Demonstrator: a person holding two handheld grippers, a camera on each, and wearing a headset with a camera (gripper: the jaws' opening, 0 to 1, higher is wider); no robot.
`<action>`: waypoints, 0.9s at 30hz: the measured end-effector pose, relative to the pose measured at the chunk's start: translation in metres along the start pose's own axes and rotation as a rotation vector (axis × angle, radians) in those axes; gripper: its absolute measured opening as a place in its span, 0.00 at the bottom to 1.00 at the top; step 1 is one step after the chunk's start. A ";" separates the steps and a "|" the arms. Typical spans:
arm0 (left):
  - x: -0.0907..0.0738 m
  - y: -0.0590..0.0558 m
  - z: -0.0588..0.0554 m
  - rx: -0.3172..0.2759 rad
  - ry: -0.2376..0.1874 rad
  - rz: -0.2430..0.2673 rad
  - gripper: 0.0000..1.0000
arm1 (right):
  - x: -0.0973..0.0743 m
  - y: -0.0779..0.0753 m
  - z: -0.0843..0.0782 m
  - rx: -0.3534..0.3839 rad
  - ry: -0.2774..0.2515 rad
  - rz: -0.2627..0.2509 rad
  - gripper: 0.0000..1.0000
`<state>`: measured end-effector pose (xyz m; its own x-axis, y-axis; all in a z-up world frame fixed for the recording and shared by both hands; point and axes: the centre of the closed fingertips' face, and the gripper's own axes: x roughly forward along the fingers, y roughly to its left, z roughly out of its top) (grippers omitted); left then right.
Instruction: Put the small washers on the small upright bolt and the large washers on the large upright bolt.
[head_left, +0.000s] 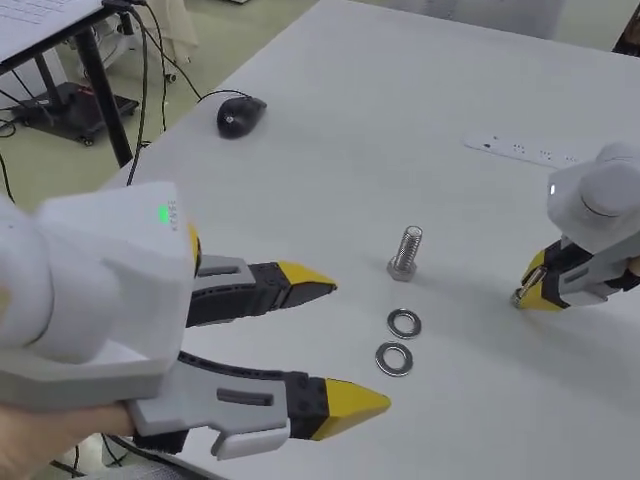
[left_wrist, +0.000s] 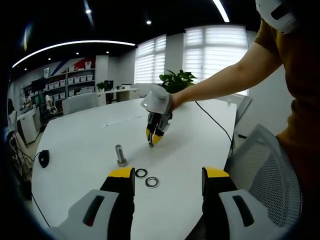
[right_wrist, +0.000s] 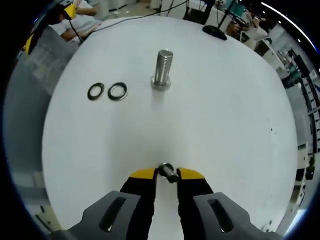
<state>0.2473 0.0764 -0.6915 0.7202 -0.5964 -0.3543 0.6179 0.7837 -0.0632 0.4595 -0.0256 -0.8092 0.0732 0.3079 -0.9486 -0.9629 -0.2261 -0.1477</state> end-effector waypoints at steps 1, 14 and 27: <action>0.000 0.000 0.000 0.000 -0.002 -0.002 0.53 | -0.002 0.001 -0.001 0.001 0.000 -0.002 0.16; -0.002 -0.010 0.012 0.035 -0.025 -0.011 0.53 | -0.034 0.034 -0.002 0.039 -0.031 -0.016 0.16; -0.012 -0.019 0.017 0.062 -0.041 -0.007 0.53 | -0.006 0.109 0.059 -0.064 -0.089 0.112 0.16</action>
<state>0.2324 0.0651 -0.6699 0.7274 -0.6094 -0.3155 0.6403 0.7681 -0.0072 0.3391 0.0025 -0.8031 -0.0602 0.3573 -0.9321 -0.9450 -0.3212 -0.0621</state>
